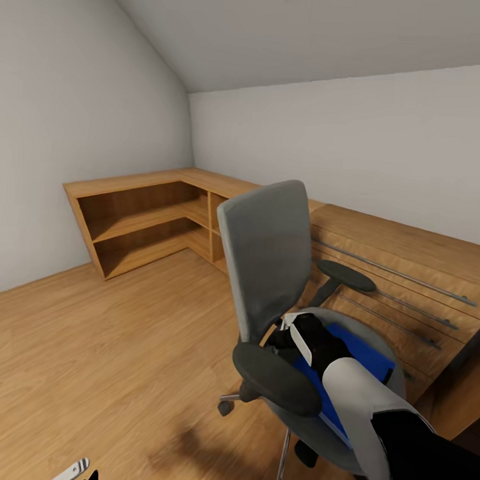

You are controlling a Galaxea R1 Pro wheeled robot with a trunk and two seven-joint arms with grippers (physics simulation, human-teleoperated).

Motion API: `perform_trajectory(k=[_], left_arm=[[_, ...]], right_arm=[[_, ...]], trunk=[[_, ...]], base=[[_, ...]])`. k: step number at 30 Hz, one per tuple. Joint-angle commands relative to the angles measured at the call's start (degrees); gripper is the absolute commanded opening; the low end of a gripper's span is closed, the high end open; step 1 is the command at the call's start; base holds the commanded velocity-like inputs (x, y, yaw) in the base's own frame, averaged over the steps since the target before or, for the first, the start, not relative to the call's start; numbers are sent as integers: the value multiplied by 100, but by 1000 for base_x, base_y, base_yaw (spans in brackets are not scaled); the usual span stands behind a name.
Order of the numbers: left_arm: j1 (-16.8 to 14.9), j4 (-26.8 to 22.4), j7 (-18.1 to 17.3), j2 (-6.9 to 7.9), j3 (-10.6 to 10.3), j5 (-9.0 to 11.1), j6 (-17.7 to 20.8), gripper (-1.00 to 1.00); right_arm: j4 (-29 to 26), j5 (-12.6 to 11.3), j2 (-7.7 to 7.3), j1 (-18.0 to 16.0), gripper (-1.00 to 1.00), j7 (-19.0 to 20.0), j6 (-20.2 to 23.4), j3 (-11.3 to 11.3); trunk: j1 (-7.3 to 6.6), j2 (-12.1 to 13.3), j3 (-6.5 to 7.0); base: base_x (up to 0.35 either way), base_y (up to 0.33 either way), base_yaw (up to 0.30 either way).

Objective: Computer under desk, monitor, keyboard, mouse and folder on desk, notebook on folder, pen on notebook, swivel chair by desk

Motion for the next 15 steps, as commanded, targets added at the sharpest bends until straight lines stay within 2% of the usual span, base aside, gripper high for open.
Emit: perform_trajectory(k=[1,15], left_arm=[[-3,-2,18,2,-13,60,-12,100],[0,-3,19,2,-12,60,-12,100]], right_arm=[[211,-172,0,3,100,-2,21,8],[211,-168,0,3,100,0,22,-1]], trunk=[[0,-1,-6],[0,-1,-6]], base=[[0,9,0],[0,1,0]])
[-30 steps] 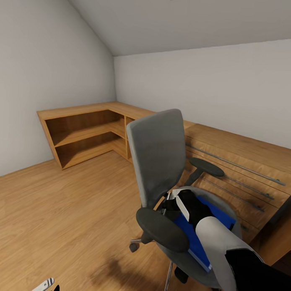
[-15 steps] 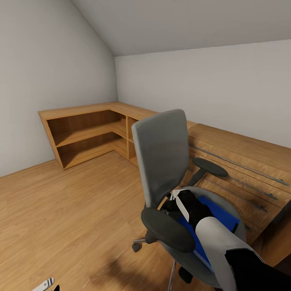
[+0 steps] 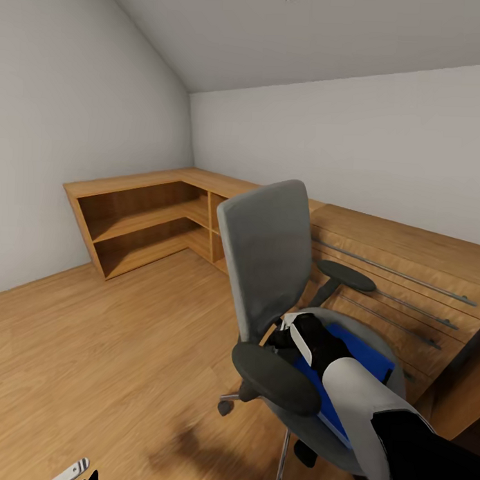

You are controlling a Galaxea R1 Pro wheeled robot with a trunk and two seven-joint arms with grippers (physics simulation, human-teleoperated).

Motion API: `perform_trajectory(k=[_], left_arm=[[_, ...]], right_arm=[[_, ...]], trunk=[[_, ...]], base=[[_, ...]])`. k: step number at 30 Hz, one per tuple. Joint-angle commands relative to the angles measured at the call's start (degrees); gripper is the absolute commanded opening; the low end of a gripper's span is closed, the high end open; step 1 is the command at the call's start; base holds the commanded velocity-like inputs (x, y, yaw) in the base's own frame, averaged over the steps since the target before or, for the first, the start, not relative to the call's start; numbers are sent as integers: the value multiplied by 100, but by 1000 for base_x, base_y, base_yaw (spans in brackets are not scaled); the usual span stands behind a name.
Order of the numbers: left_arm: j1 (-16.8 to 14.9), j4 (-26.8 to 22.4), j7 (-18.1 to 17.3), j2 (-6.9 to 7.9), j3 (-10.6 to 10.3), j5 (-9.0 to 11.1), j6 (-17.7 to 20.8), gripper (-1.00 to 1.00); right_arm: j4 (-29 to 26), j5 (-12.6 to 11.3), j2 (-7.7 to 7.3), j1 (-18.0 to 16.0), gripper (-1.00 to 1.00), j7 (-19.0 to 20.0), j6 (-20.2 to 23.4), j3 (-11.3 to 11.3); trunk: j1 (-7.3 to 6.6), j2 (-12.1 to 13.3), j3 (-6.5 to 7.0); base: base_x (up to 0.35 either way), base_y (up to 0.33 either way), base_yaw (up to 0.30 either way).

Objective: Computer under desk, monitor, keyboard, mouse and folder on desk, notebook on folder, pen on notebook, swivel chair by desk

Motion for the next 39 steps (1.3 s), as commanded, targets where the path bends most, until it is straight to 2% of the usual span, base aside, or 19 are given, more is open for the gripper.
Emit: perform_trajectory(k=[1,5,39], left_arm=[[-1,-2,18,2,-13,60,-12,100],[-4,-1,18,2,-13,60,-12,100],[-3,-1,18,2,-13,60,-12,100]], right_arm=[[213,-151,0,3,100,0,22,2],[213,-151,0,3,100,-2,22,4],[213,-147,0,3,100,-2,22,2]], trunk=[[0,-1,-6],[88,-161,-78],[88,-161,-78]], base=[[0,0,0],[0,0,0],[0,0,0]])
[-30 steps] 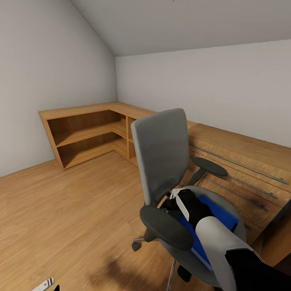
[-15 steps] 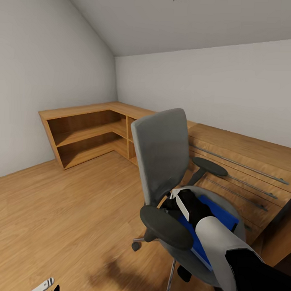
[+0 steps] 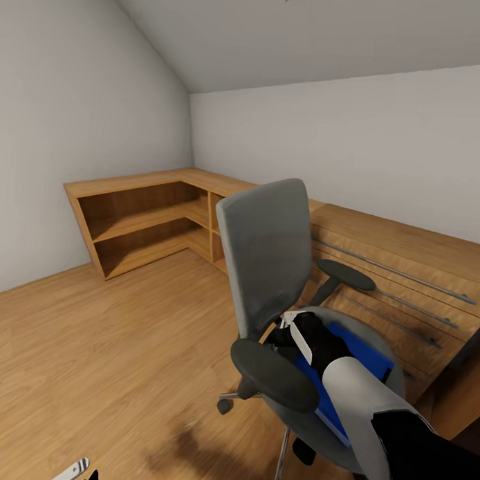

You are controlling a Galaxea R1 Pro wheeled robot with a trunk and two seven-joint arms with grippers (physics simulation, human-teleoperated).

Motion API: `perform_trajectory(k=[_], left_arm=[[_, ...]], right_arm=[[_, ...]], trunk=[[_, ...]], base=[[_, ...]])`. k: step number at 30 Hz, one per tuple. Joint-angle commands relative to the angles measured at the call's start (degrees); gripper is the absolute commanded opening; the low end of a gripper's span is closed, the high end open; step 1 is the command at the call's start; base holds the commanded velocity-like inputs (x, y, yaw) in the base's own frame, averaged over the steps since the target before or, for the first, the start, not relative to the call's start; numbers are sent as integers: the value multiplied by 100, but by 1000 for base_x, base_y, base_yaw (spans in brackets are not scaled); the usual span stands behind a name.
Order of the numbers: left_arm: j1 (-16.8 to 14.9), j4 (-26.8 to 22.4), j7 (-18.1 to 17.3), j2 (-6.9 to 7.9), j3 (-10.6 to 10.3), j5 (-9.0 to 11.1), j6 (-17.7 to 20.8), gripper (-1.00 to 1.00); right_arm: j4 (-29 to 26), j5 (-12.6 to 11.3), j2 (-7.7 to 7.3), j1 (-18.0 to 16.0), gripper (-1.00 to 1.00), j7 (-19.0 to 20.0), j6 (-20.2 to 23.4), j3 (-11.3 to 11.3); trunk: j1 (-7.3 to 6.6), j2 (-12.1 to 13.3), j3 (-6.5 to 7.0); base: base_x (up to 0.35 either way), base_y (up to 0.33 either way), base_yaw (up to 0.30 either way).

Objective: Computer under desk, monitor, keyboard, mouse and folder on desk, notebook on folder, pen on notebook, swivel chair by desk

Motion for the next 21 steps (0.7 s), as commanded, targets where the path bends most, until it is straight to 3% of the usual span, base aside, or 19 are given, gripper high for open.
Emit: perform_trajectory(k=[1,21], left_arm=[[-2,-3,19,2,-12,60,-11,100],[-4,-7,19,2,-4,60,-11,100]], right_arm=[[297,-86,-3,2,100,-8,24,14],[344,-78,-11,2,100,-88,17,14]], trunk=[[28,-1,-6],[28,-1,-6]], base=[[0,0,0],[0,0,0]])
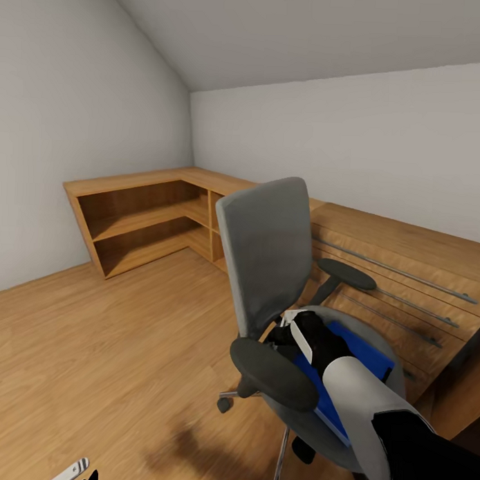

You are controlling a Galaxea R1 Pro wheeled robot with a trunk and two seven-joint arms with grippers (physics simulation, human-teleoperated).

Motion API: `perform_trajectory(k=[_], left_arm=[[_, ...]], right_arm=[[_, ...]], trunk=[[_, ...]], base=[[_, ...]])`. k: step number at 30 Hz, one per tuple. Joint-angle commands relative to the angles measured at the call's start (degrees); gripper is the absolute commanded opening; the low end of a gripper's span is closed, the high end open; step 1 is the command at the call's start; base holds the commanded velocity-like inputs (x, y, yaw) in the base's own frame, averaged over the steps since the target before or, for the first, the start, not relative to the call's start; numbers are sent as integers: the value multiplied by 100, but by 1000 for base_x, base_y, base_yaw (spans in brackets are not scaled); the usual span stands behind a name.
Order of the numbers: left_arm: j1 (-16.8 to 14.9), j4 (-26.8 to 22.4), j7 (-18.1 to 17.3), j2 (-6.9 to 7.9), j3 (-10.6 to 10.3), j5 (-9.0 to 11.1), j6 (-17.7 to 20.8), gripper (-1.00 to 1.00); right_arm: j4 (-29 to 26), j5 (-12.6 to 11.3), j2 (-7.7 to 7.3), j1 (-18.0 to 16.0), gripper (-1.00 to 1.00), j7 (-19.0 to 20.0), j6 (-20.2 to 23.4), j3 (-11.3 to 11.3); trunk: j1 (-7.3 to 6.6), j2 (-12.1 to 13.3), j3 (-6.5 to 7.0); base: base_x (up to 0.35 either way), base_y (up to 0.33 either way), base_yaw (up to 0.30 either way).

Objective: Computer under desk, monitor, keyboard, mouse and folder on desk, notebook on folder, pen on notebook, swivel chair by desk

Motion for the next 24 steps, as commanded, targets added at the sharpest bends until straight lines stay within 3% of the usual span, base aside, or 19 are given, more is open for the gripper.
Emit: perform_trajectory(k=[1,6,14,24], left_arm=[[-2,-4,19,2,-12,60,-11,100],[0,-5,19,2,-13,58,-11,100],[-2,-2,19,2,-14,56,-11,100],[-1,-5,19,2,-20,53,-11,100]], right_arm=[[410,-7,-5,2,100,-25,26,23],[417,45,-5,2,100,-30,25,23],[556,410,8,2,100,-95,9,24],[565,500,21,2,100,-214,6,51]], trunk=[[0,-1,-6],[0,-1,-6],[0,-1,-6],[0,-1,-6]], base=[[0,0,0],[0,0,0],[0,0,0],[0,0,0]])
